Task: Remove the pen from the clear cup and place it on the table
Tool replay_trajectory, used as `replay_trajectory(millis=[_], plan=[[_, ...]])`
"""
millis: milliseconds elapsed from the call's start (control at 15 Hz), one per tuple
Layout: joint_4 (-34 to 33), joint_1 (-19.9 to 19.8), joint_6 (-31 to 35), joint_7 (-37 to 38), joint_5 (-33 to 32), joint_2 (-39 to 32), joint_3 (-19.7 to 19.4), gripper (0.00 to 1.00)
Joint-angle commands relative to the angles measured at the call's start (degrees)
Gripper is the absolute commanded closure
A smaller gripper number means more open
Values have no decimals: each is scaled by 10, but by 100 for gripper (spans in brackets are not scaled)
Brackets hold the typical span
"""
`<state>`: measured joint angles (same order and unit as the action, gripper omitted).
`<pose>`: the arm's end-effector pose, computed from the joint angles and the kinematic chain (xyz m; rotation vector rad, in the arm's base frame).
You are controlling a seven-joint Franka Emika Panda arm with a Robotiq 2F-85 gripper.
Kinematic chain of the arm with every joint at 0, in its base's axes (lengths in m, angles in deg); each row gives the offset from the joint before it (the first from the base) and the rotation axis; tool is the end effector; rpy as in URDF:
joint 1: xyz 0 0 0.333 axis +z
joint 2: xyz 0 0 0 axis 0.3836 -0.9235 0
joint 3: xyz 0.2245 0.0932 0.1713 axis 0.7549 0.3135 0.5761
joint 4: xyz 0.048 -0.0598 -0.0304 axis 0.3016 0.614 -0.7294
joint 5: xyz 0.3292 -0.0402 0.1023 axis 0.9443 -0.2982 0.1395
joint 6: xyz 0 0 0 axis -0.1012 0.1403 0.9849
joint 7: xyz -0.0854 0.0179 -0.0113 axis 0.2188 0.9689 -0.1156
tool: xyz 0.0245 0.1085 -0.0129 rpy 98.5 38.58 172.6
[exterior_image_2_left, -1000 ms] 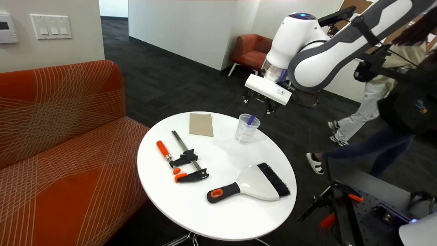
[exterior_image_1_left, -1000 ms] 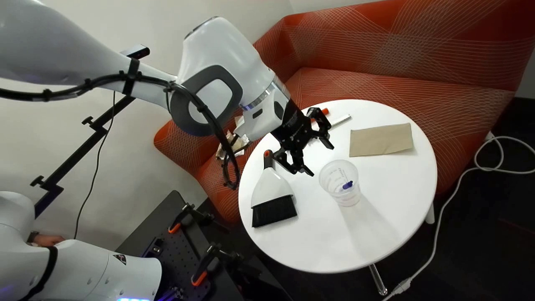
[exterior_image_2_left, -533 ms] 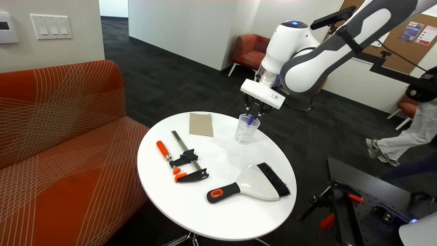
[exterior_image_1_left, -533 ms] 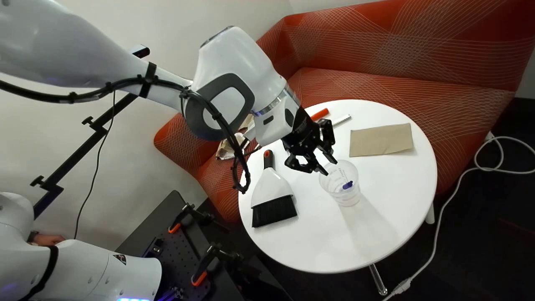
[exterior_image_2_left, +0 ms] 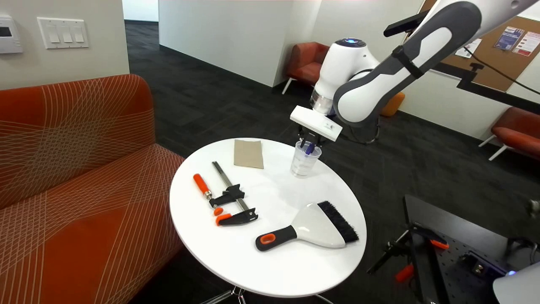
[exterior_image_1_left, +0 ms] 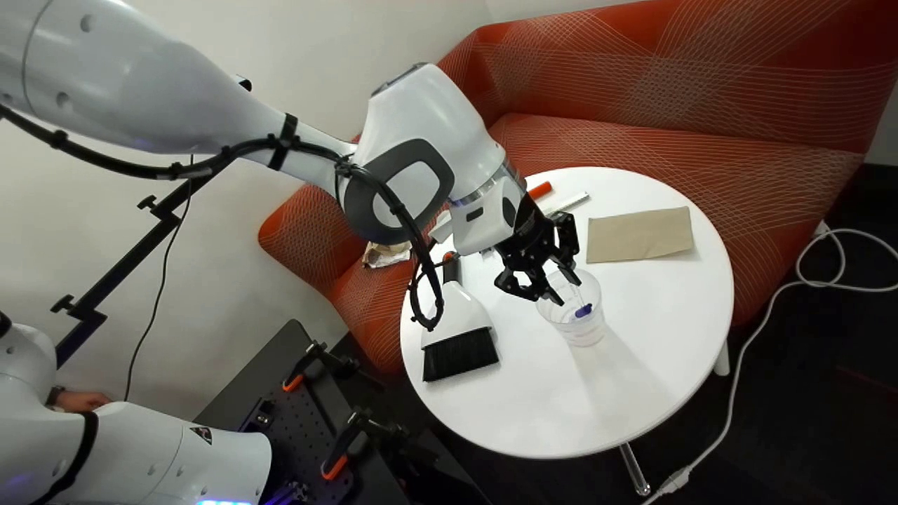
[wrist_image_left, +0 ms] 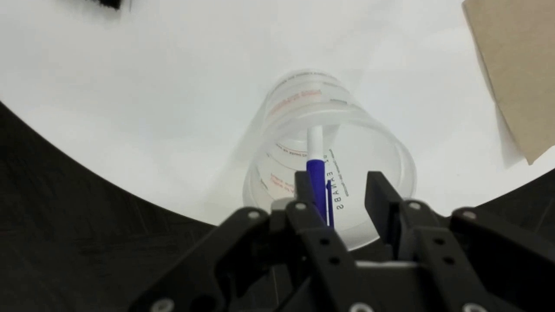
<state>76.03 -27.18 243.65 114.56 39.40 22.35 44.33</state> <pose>0.5094 -0.2133 0.1833 2.0118 -2.1911 0.3151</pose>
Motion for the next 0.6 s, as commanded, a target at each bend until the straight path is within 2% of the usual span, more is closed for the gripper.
replay_trajectory(millis=[0,400,467,533], plan=[[-27,12,-10,-17,25,-25,-16,61],[-48,15,-11,-15,35,-54,-30,61],[-51,16,-11,-15,35,-58,-31,62],[-53,17,-11,-15,35,-61,-33,71]])
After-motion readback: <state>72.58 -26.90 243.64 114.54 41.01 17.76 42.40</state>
